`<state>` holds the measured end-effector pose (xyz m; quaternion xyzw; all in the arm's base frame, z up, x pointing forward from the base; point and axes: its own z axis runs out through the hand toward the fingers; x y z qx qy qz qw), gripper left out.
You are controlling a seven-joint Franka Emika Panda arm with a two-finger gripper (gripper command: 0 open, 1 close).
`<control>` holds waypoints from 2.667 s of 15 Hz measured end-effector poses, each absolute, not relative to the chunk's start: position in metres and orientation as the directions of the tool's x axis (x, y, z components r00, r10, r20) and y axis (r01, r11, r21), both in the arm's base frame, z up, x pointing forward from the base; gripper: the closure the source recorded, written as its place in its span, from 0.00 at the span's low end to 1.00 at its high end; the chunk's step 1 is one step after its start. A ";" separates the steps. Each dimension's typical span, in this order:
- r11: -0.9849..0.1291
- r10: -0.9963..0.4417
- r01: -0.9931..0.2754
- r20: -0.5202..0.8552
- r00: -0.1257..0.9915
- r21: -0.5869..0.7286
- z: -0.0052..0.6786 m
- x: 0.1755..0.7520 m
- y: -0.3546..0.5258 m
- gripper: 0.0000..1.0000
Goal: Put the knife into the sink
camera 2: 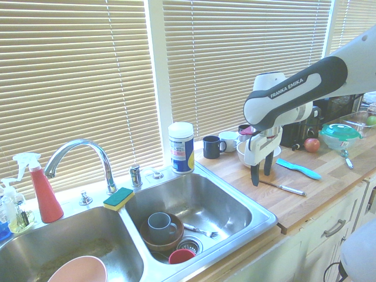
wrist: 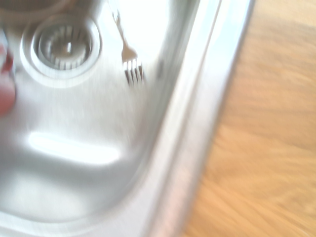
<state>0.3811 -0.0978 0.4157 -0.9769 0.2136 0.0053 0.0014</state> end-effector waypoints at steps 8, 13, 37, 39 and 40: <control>-0.910 -0.413 -0.414 0.016 0.910 0.011 0.402 0.354 -0.160 0.00; -0.889 -0.458 -0.458 0.027 0.888 -0.008 0.372 0.346 -0.181 0.00; -0.882 -0.472 -0.472 -0.001 0.882 -0.013 0.315 0.361 -0.220 1.00; -0.882 -0.472 -0.472 0.003 0.882 -0.013 0.316 0.363 -0.221 1.00; -0.882 -0.472 -0.472 0.003 0.882 -0.012 0.316 0.363 -0.221 1.00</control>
